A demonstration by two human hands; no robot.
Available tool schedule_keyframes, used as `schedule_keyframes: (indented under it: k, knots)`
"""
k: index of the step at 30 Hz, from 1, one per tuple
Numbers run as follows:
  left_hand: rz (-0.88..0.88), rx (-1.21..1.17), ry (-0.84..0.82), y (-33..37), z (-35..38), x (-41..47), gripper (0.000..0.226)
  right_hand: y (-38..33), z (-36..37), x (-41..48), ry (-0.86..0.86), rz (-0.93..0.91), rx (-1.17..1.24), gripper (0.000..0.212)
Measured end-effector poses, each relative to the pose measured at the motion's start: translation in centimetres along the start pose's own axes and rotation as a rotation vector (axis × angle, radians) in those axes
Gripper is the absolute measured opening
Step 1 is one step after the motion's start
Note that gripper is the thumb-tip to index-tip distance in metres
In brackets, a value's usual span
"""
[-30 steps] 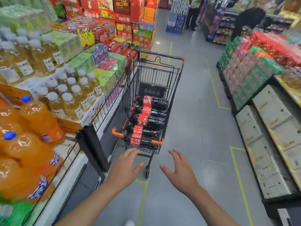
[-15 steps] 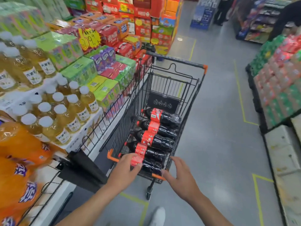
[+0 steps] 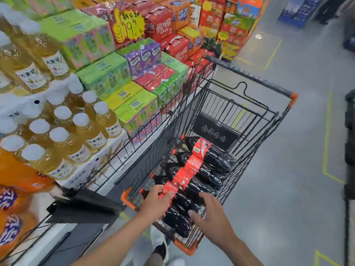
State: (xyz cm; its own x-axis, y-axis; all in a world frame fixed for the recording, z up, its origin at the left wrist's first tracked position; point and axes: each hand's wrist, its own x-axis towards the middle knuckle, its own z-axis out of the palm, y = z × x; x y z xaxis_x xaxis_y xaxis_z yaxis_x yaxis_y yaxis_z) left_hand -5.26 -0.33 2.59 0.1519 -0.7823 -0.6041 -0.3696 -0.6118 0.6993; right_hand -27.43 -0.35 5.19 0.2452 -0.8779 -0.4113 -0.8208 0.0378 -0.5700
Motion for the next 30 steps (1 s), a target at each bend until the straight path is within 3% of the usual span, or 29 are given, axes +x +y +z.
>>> schedule_keyframes:
  k: [3,7,25,30]
  knots:
    - [-0.097,-0.076,-0.016,0.6,0.3,3.6,0.022,0.7,-0.5,3.1,-0.046,0.030,-0.058,0.078]
    - [-0.189,-0.125,-0.026,0.7,0.5,7.6,0.052,1.5,-0.6,6.5,-0.088,0.042,-0.103,0.081]
    - [-0.610,-0.350,0.032,1.4,4.2,22.7,0.099,7.8,2.1,18.3,-0.323,0.061,-0.154,0.093]
    - [-0.688,-0.414,0.118,0.8,5.4,26.8,0.090,9.3,2.7,20.3,-0.340,0.091,-0.134,0.096]
